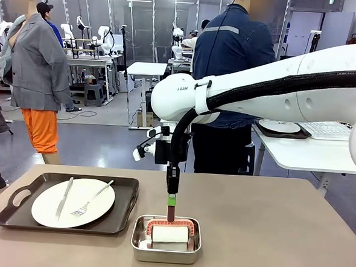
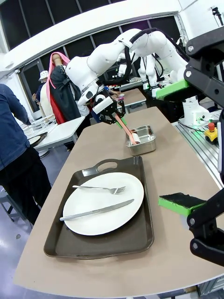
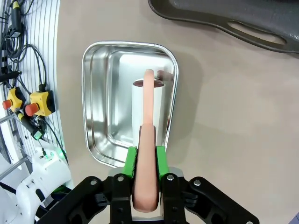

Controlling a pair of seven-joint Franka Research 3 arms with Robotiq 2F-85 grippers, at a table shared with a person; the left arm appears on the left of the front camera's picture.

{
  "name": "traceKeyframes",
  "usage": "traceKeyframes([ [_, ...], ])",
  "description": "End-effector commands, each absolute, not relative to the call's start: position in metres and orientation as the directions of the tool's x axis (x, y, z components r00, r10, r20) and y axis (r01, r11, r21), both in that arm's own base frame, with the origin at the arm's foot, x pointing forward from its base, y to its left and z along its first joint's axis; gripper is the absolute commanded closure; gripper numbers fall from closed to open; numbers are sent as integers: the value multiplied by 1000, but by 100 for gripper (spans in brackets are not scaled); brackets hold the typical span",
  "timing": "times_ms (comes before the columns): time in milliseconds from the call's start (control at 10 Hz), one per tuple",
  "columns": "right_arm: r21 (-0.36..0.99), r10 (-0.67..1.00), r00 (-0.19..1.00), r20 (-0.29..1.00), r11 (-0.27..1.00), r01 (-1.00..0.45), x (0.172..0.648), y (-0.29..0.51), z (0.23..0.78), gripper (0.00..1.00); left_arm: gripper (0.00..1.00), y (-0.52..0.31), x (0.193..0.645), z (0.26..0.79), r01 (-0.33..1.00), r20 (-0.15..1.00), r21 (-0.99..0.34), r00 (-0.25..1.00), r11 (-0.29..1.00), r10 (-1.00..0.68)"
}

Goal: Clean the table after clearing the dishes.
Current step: When the left (or right) Handle tray is removed, use the left hand (or right hand) to clean the left (or right) side of the table with the Lint Roller.

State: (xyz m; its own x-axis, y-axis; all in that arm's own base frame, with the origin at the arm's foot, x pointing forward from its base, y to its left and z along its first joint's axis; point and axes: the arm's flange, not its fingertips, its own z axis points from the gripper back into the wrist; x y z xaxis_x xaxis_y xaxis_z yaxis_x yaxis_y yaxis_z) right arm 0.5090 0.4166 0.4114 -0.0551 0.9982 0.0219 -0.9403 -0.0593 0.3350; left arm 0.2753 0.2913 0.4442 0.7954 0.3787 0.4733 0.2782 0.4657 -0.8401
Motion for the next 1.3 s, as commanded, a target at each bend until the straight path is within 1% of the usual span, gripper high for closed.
traceKeyframes([
  [0, 317, 1000, -20, -3, -18, -948, 502, 415, 422, 100, 0, 292, 272, 445, 291, 480, -840, 791, 459, 378],
  [100, 313, 1000, 3, -5, 5, -950, 500, 413, 427, 100, 0, 292, 272, 445, 291, 480, -840, 791, 459, 378],
  [200, 302, 998, 58, 0, 55, -952, 498, 408, 440, 100, 0, 292, 272, 445, 291, 480, -840, 791, 459, 378],
  [300, 272, 990, 140, 27, 128, -954, 488, 397, 467, 100, 0, 292, 272, 445, 291, 480, -840, 791, 459, 378],
  [500, 250, 946, 322, 39, 303, -920, 467, 372, 512, 100, 0, 292, 272, 445, 291, 480, -840, 791, 459, 378],
  [600, 227, 893, 446, 60, 423, -877, 458, 353, 530, 100, 0, 292, 272, 445, 291, 480, -840, 791, 459, 378],
  [700, 208, 771, 625, 121, 596, -776, 451, 319, 547, 100, 0, 292, 272, 445, 291, 480, -840, 791, 459, 378],
  [800, 245, 633, 759, 154, 720, -650, 445, 290, 551, 100, 0, 292, 272, 445, 291, 480, -840, 791, 459, 378],
  [900, 284, 465, 865, 190, 817, -501, 442, 266, 549, 100, 0, 292, 272, 445, 291, 480, -840, 791, 459, 378],
  [1000, 325, 325, 918, 228, 863, -386, 442, 248, 544, 100, 0, 292, 272, 445, 291, 480, -840, 791, 459, 378],
  [1100, 369, 210, 946, 246, 882, -292, 443, 232, 536, 100, 0, 292, 272, 445, 291, 480, -840, 791, 459, 378],
  [1200, 401, 105, 968, 229, 896, -192, 446, 216, 527, 100, 0, 292, 272, 445, 291, 480, -840, 791, 459, 378],
])
